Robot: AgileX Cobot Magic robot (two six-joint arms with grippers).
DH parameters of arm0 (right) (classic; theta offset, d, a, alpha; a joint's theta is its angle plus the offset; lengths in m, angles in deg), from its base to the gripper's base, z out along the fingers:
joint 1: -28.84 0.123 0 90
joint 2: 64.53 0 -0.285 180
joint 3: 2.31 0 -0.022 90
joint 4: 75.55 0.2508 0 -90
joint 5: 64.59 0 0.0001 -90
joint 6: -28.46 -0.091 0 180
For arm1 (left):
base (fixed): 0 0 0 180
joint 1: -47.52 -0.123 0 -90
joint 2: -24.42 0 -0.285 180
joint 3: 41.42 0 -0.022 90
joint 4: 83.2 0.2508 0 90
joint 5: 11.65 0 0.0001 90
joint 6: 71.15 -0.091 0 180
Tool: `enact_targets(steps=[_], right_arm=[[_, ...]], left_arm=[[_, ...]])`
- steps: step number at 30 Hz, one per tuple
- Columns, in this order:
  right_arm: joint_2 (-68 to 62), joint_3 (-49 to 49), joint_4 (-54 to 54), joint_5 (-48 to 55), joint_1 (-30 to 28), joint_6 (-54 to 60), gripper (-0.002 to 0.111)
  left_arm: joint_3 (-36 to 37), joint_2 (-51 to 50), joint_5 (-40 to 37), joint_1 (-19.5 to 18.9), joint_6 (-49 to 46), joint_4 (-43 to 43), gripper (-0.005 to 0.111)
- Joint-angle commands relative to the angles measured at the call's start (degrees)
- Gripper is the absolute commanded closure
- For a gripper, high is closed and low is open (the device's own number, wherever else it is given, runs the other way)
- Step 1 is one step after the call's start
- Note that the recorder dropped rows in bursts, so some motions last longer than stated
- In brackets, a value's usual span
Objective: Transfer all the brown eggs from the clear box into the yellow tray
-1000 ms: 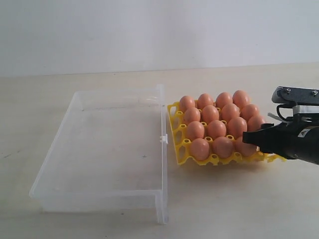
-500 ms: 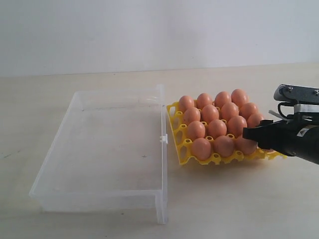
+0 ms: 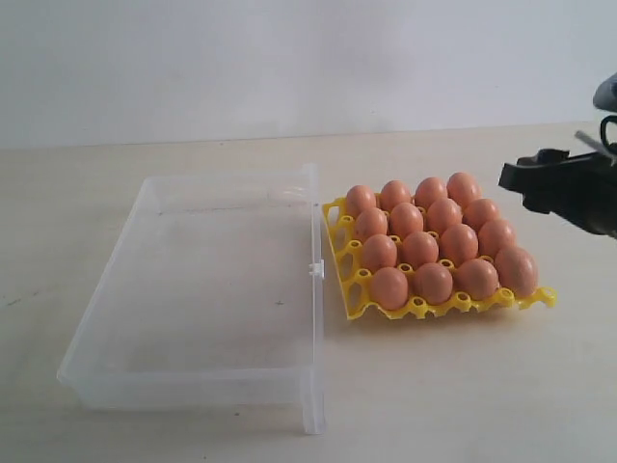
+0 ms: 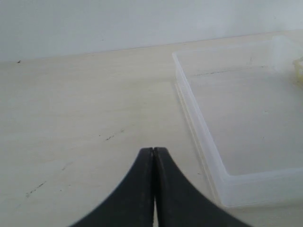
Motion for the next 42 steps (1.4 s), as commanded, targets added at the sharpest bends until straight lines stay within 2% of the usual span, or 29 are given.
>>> enact_targets(steps=[1, 3, 6, 7, 15, 22, 30, 34, 38, 42], right_arm=[[8.63, 0.04, -0.66, 3.78, 0.17, -3.52, 0.058], [12.76, 0.14, -4.11, 4.29, 0.17, -4.35, 0.074], [18.73, 0.14, -5.22, 6.82, 0.17, -4.35, 0.106], [20.81, 0.14, -5.22, 7.88, 0.17, -4.35, 0.108], [35.35, 0.14, -6.25, 23.17, 0.17, 3.14, 0.108], [47.51, 0.14, -8.51, 30.32, 0.17, 3.71, 0.108], [59.17, 0.14, -15.57, 46.37, 0.17, 3.71, 0.108], [62.24, 0.14, -25.4, 53.15, 0.17, -0.22, 0.108], [62.45, 0.65, -25.58, 60.81, 0.17, -6.45, 0.108], [62.46, 6.65, -26.57, 55.93, 0.17, -13.3, 0.108]], left_arm=[[-0.23, 0.32, 0.56, -0.06, 0.11, -0.06, 0.107], [-0.23, 0.32, 0.56, -0.06, 0.11, -0.06, 0.107], [-0.23, 0.32, 0.56, -0.06, 0.11, -0.06, 0.107], [-0.23, 0.32, 0.56, -0.06, 0.11, -0.06, 0.107], [-0.23, 0.32, 0.56, -0.06, 0.11, -0.06, 0.107], [-0.23, 0.32, 0.56, -0.06, 0.11, -0.06, 0.107], [-0.23, 0.32, 0.56, -0.06, 0.11, -0.06, 0.107], [-0.23, 0.32, 0.56, -0.06, 0.11, -0.06, 0.107], [-0.23, 0.32, 0.56, -0.06, 0.11, -0.06, 0.107], [-0.23, 0.32, 0.56, -0.06, 0.11, -0.06, 0.107]])
